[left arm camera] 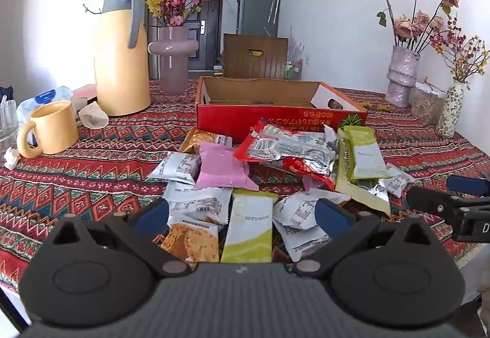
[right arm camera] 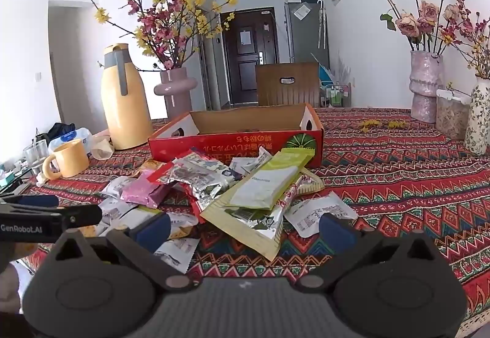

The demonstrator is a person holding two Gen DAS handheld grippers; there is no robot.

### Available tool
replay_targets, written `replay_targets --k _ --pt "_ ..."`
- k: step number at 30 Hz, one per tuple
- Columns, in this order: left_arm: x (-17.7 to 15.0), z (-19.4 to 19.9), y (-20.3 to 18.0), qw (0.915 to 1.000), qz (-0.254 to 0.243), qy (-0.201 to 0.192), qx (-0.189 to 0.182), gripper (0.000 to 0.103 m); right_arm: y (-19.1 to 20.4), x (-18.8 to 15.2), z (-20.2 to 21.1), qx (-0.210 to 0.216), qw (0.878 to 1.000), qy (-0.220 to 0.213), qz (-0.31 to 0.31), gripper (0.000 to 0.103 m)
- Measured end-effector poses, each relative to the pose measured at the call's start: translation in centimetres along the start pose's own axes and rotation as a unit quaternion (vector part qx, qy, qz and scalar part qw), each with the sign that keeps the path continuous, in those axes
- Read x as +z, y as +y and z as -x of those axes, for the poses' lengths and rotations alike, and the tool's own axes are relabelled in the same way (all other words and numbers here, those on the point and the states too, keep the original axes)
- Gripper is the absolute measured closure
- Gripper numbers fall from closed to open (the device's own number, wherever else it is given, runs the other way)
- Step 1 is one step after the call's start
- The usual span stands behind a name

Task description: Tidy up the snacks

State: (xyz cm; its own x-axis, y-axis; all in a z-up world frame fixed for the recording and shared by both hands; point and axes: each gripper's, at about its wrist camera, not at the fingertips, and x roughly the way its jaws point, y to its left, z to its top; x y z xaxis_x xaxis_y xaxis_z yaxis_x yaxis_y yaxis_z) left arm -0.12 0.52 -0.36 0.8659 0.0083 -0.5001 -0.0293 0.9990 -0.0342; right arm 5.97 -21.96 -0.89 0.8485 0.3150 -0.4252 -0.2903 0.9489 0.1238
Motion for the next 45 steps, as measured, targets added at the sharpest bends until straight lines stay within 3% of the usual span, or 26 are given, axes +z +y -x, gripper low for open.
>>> replay_targets --k 45 --pt "-0.41 0.5 0.21 0.9999 0.001 -0.013 0.0 0.0 -0.69 -0.3 -0.22 -0.003 1.0 0.006 0.004 0.0"
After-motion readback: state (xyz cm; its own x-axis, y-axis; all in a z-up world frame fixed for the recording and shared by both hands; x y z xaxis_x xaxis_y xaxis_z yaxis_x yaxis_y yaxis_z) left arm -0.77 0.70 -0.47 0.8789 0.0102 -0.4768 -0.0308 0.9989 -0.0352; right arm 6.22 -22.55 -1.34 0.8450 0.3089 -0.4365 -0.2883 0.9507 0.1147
